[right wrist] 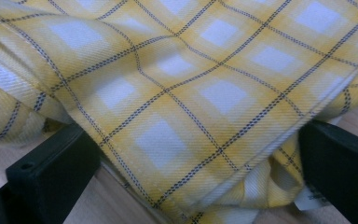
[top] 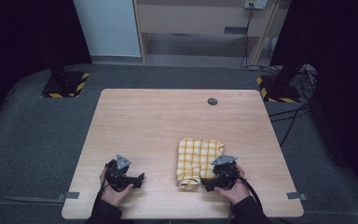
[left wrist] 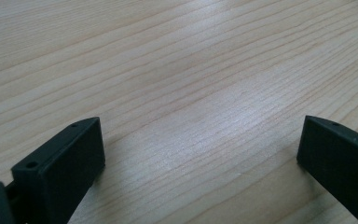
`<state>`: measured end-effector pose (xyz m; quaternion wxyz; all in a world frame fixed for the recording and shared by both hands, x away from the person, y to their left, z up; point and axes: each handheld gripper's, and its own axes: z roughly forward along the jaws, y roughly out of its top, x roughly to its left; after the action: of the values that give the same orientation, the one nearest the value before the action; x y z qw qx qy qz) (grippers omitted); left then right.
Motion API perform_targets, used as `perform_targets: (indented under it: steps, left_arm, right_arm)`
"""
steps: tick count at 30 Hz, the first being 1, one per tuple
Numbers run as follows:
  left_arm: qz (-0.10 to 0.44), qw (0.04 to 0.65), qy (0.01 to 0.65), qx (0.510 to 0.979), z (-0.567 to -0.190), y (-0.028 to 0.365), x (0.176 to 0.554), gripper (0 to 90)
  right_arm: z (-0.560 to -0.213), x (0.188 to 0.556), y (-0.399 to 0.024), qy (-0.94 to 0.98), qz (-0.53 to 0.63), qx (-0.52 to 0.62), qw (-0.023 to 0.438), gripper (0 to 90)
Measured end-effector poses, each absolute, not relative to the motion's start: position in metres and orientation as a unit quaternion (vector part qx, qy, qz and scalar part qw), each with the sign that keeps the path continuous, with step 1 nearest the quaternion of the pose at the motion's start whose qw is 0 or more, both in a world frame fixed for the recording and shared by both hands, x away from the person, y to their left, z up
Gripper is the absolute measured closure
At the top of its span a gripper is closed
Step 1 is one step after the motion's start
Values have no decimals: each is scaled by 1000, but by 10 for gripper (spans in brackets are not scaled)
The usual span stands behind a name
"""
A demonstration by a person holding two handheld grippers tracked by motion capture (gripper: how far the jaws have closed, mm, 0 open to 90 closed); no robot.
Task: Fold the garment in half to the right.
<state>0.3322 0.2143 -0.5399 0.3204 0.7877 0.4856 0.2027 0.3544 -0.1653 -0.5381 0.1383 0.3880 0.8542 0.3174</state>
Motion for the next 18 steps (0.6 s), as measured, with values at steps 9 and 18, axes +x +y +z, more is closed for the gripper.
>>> perform_targets:
  steps: [9,18]
  left_arm:
    - [203,320,486,788,-540,214,332,0]
    - [203,320,486,788,-540,214,332,0]
  right_arm:
    - [-538,362,-161,854,317,387,139,3]
    - [-539,373,-153,852,319,390,140,3]
